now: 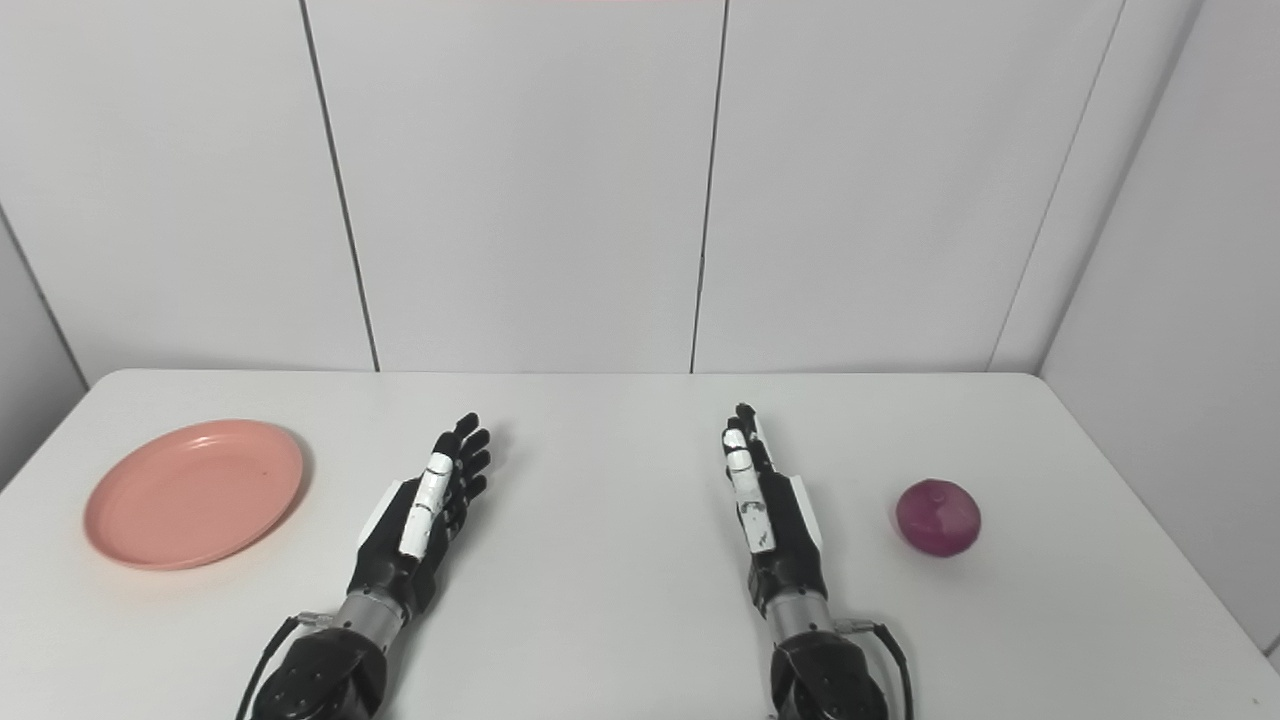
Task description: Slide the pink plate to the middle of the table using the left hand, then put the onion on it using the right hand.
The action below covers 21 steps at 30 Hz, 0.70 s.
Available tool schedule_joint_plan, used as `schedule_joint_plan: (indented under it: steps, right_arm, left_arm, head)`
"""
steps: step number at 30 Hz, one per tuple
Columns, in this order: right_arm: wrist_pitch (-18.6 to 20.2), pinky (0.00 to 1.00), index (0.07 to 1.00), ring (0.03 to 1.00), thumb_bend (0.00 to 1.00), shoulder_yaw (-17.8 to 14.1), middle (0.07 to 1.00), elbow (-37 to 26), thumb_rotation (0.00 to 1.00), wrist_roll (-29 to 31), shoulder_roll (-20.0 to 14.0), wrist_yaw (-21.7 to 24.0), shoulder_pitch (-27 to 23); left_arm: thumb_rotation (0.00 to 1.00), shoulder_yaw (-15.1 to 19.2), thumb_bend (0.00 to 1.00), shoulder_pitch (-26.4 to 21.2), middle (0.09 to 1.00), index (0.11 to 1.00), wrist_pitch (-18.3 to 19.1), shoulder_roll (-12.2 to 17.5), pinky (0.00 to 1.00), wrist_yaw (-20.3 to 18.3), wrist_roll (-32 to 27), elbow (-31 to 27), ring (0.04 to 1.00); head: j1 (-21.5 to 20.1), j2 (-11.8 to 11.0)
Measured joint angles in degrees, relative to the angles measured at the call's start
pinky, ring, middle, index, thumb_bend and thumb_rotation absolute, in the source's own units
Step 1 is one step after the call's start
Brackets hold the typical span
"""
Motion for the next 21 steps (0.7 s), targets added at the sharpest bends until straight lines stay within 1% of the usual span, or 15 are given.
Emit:
schedule_joint_plan:
  steps: [4,8,19,21]
  right_arm:
    - [0.0,1.00,1.000,0.986,0.51,0.0,0.982,0.0,1.00,-0.1,0.0,0.0,0.0]
    - [0.0,1.00,1.000,0.985,0.50,0.0,0.983,0.0,1.00,0.0,0.0,0.0,0.0]
    - [-0.2,1.00,1.000,0.985,0.51,0.1,0.987,0.2,1.00,0.0,-0.1,0.1,0.0]
    - [-0.2,1.00,1.000,0.985,0.51,0.1,0.985,0.5,0.99,0.2,-0.1,0.1,0.0]
  left_arm:
    - [1.00,0.0,0.66,0.0,0.988,0.983,-0.1,0.0,1.00,0.0,0.0,0.0,0.994]
    - [1.00,0.1,0.66,0.0,0.987,0.982,-0.1,0.0,1.00,0.0,0.0,0.0,0.994]
    - [1.00,0.2,0.67,0.0,0.989,0.983,-0.2,0.0,1.00,0.1,0.0,0.1,0.993]
    - [1.00,0.2,0.67,0.0,0.989,0.982,-0.2,0.0,1.00,0.1,0.0,0.1,0.992]
  head:
    - [0.0,0.1]
    - [0.0,0.1]
    - [0.1,0.0]
    - [0.1,-0.1]
